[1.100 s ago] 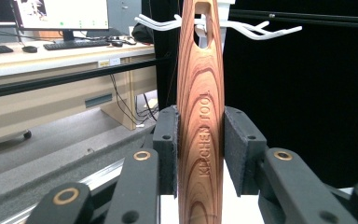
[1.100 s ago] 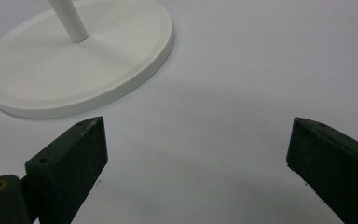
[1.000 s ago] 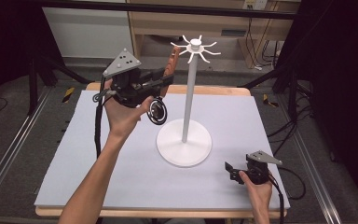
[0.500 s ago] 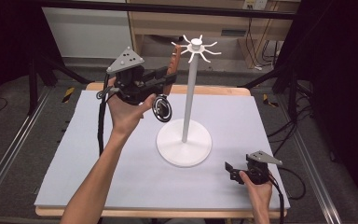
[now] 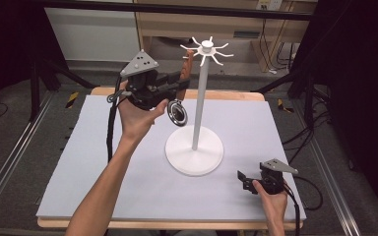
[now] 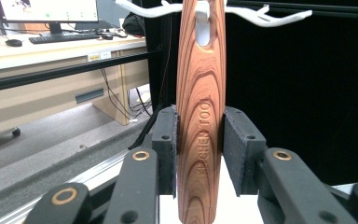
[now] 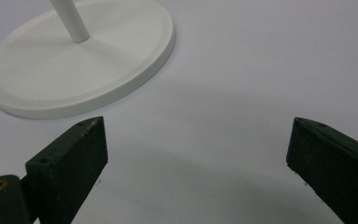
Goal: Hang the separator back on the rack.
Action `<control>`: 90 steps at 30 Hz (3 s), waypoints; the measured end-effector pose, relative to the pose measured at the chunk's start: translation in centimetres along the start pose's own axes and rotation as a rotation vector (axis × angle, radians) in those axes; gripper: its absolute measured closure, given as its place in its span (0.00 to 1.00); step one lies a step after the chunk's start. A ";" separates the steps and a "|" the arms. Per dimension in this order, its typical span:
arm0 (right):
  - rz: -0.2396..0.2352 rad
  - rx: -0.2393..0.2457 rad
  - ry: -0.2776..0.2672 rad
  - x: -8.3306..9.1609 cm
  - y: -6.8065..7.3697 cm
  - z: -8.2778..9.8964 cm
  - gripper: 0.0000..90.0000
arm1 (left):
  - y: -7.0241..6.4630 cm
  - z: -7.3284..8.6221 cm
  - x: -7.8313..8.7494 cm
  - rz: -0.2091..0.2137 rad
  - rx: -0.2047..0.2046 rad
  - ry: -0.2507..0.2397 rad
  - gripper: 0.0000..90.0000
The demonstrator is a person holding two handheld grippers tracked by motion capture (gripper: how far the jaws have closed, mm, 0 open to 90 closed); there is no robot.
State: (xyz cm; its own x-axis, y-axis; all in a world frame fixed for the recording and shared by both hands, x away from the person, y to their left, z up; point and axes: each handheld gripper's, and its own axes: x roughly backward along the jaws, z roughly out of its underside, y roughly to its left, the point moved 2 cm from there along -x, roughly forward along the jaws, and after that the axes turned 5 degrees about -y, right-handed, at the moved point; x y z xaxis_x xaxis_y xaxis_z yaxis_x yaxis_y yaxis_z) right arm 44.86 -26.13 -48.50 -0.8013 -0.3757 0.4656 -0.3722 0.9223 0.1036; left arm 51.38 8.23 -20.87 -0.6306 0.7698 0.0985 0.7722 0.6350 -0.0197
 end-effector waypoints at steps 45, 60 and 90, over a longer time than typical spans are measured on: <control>0.007 -0.003 0.000 0.1 -0.4 0.0 0.06 | 0.3 3.1 3.7 -0.040 -0.075 -0.035 0.57; 0.024 0.011 0.028 0.0 -0.6 0.2 0.07 | 1.3 10.8 7.3 -0.089 0.028 0.070 0.47; 0.053 0.026 0.093 0.1 -1.4 1.3 0.07 | 7.8 23.9 13.9 -0.302 0.199 0.251 0.41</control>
State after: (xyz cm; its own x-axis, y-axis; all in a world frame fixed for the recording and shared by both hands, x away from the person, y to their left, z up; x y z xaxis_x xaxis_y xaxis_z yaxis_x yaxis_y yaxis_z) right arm 44.72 -27.58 -49.80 -0.7736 -0.3152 0.5498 -0.3432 0.9377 0.0545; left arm 46.79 25.47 -43.44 -0.7682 0.5245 0.3672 0.5111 0.8478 -0.1417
